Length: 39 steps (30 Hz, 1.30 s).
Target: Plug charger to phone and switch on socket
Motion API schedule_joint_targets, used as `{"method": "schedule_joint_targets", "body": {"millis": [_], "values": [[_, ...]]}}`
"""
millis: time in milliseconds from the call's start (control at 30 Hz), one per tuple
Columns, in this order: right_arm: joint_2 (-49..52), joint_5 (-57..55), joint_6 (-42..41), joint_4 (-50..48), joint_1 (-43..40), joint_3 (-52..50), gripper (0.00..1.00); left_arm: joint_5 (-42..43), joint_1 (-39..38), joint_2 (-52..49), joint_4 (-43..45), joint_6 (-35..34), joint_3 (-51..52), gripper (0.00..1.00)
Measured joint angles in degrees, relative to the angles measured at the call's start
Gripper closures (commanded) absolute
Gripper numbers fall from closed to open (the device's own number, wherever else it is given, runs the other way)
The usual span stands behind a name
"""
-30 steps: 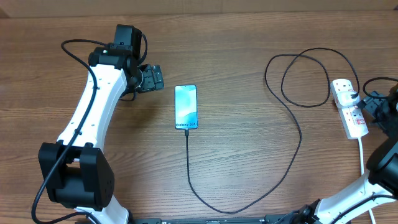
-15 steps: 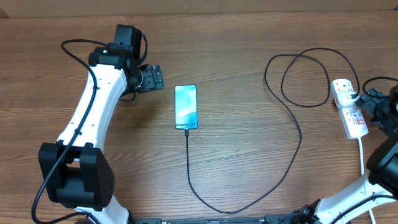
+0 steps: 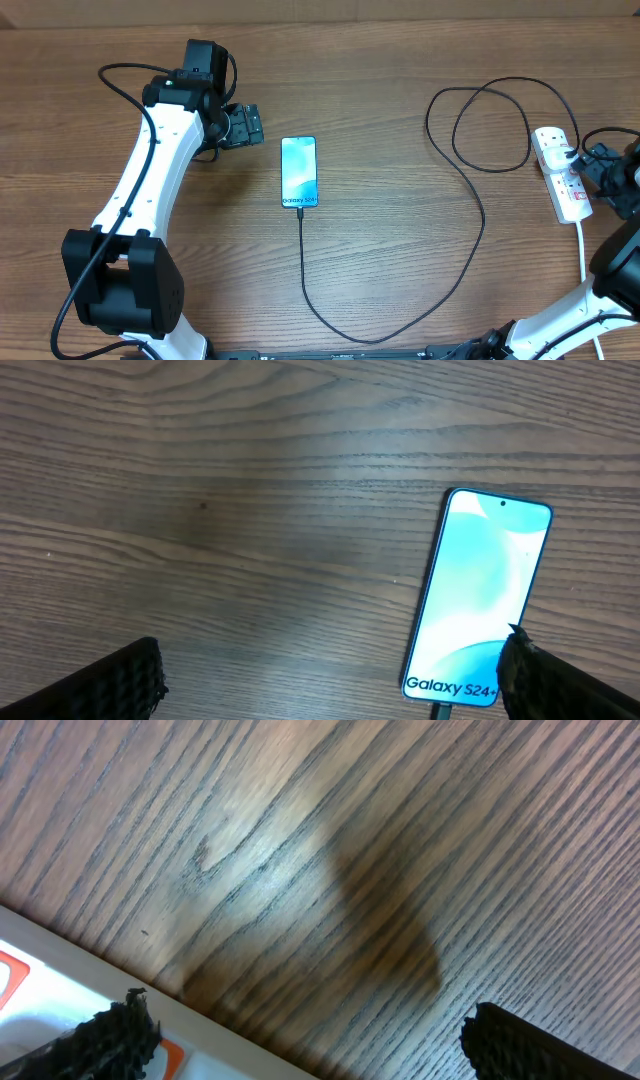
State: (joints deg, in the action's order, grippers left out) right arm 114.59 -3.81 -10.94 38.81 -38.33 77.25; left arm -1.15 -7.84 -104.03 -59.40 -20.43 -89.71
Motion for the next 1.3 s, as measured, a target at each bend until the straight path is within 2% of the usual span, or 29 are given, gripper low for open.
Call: {"method": "schedule_joint_targets", "body": {"millis": [1300], "values": [[-1.2, 4.9, 0.3, 4.9, -0.7, 0.0, 0.00, 0.0, 0.0, 0.0, 0.0, 0.0, 0.0, 0.01]]}}
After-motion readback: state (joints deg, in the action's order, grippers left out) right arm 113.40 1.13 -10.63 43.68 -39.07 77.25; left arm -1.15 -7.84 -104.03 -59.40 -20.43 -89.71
